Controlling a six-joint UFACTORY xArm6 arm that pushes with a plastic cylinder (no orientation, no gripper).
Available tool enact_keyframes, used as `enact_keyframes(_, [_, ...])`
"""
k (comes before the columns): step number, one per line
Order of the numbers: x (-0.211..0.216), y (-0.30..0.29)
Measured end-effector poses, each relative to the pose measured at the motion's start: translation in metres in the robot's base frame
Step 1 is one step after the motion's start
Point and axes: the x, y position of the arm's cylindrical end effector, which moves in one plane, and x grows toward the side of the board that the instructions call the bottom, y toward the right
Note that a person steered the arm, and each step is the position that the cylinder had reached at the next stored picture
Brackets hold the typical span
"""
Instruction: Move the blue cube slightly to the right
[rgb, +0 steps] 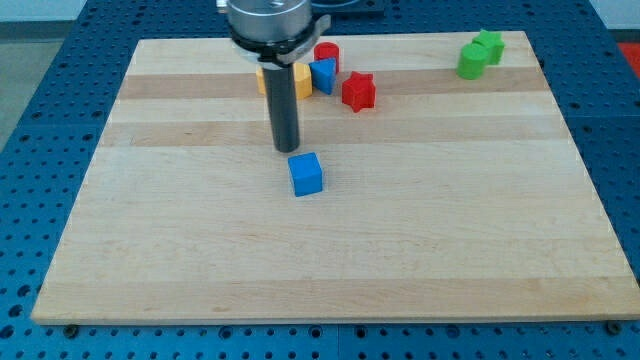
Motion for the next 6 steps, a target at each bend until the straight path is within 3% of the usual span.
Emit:
enact_keyframes(1, [0.000,-0.010])
enact_keyframes(2, [0.046,-0.001])
enact_keyframes(3, [0.048,0.000])
enact_keyframes(4, [0.039,0.043])
enact_keyframes(6, [0.031,0.213])
